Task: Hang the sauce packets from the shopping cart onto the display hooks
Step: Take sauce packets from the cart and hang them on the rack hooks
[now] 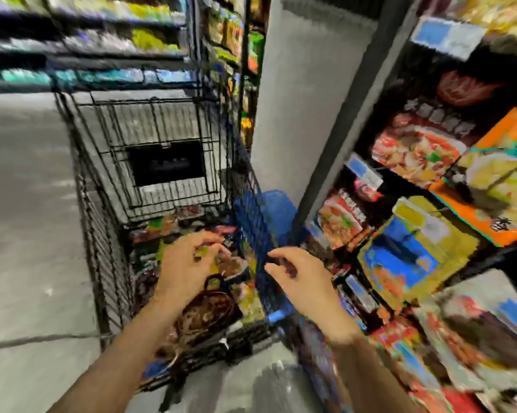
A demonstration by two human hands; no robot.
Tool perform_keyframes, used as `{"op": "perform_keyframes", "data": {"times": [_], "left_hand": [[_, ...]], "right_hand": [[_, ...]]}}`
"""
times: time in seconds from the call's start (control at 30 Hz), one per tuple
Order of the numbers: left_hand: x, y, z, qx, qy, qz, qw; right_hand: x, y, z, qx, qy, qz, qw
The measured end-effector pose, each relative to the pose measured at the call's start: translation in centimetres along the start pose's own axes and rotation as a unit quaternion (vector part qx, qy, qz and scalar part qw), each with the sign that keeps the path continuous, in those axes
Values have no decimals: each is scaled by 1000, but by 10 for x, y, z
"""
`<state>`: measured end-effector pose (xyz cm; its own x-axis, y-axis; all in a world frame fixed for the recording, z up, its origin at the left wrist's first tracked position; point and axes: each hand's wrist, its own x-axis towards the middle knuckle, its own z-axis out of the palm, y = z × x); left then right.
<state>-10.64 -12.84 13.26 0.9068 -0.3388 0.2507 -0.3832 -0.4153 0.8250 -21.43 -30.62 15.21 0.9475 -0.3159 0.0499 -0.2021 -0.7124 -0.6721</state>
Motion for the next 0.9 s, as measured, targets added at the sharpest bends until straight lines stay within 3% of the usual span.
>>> {"op": "perform_keyframes", "data": {"times": [0.13,0.27,0.33,0.53,0.6,0.73,0.9], "left_hand": [[-21,-62,-64,29,92,-109,989],[-48,-115,-106,92,157,-201,963],[-56,-132,-110,110,149,-221,958],[-28,-169,-84,233,76,-183,952],[-4,-182,-76,317,45,-144,936],[26,-203,-60,419,-14,-157,894],[24,-207,-51,478,17,-162,863]], "right_hand": [[36,-33,63,4,-120,-51,991],[60,-41,114,-25,-241,-46,969],[72,-34,136,-23,-266,-29,963],[123,7,194,-11,-326,100,940],[144,28,209,-27,-340,143,929],[188,74,234,-56,-343,206,915],[229,102,271,-100,-337,262,899]]}}
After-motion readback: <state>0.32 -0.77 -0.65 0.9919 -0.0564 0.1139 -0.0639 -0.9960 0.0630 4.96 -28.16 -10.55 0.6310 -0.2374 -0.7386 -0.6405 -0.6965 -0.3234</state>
